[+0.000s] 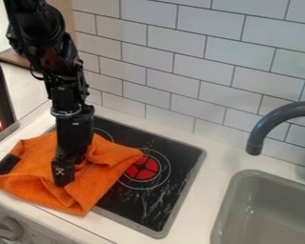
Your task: Put the cloth on the top right edge
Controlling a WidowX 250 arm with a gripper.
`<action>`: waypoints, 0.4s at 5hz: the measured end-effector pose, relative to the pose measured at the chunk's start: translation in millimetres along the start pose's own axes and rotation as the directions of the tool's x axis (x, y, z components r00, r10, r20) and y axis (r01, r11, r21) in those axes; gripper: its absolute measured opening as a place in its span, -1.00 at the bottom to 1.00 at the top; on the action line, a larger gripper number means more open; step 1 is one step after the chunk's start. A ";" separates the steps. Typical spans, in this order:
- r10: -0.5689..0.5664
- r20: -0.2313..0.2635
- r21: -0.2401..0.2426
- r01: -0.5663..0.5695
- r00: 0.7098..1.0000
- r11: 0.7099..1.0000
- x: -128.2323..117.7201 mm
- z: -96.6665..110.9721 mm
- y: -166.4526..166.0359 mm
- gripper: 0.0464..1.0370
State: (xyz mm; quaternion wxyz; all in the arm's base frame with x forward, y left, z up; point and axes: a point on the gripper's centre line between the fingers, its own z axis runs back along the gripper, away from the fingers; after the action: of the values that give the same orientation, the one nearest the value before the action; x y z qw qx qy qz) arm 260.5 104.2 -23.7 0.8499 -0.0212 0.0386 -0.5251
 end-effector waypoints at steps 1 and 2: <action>-0.006 -0.003 -0.010 0.006 1.000 1.000 6.2 -3.8 -0.1 0.93; -0.007 0.003 -0.011 0.007 1.000 1.000 16.2 -5.5 -1.0 0.93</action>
State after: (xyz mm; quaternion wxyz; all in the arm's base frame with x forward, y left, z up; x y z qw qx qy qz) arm 266.3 89.2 -29.8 0.8480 -0.0268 0.0403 -0.5278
